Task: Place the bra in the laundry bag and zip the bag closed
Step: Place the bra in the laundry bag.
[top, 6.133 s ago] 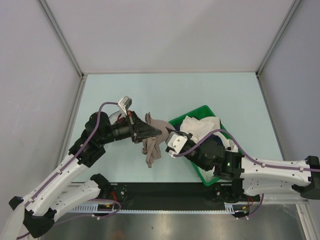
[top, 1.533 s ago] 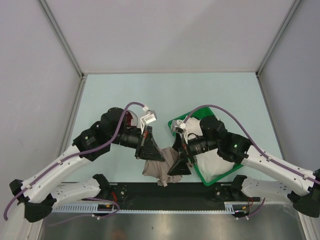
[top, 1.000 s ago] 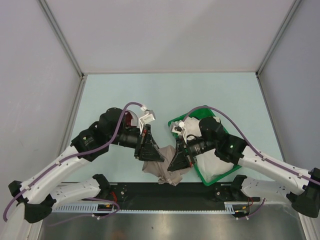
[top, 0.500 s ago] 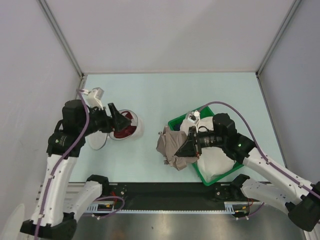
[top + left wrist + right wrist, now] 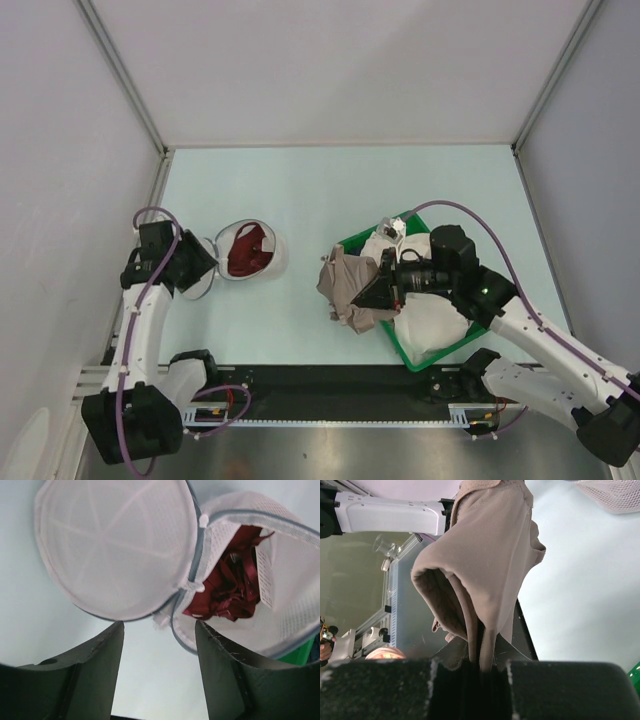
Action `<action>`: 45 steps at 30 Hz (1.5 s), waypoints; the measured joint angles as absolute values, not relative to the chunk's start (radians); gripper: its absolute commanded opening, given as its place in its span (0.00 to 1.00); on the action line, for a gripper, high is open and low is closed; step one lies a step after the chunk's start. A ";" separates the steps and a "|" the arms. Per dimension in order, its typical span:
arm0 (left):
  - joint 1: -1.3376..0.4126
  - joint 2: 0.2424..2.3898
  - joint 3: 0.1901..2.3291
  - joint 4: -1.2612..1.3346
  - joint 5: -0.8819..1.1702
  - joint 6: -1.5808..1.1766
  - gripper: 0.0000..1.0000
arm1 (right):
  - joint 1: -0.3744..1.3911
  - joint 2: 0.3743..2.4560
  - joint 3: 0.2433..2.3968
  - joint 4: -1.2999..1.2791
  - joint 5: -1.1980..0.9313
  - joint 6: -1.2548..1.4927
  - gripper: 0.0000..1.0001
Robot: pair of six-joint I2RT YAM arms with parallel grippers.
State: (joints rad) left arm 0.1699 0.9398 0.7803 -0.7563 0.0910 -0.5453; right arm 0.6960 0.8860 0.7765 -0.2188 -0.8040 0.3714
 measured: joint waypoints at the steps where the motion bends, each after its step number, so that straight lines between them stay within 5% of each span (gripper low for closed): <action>1: 0.170 0.952 0.778 -0.744 0.081 -0.549 0.58 | 0.696 0.889 0.779 -0.218 -0.804 0.369 0.00; 11: 0.170 1.110 0.757 -0.550 0.086 -0.519 0.52 | 0.696 0.930 0.785 -0.183 -0.820 0.374 0.00; 17: 0.171 1.196 0.760 -0.490 0.163 -0.511 0.28 | 0.701 0.952 0.789 -0.145 -0.815 0.389 0.00; 21: 0.171 1.200 0.760 -0.469 0.195 -0.499 0.00 | 0.728 0.992 0.814 -0.134 -0.788 0.390 0.00; 30: 0.142 1.136 0.731 -0.452 0.247 -0.517 0.00 | 0.860 1.176 0.981 -0.171 -0.583 0.317 0.00; 45: 0.025 0.843 0.602 -0.549 0.236 -0.660 0.00 | 1.074 1.665 1.352 -0.090 0.142 0.250 0.00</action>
State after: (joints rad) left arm 0.0254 0.8429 0.6022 -0.5488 0.2359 -0.6601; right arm 1.0740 1.6650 1.3518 -0.0898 0.1425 0.2497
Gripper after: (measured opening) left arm 0.005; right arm 0.111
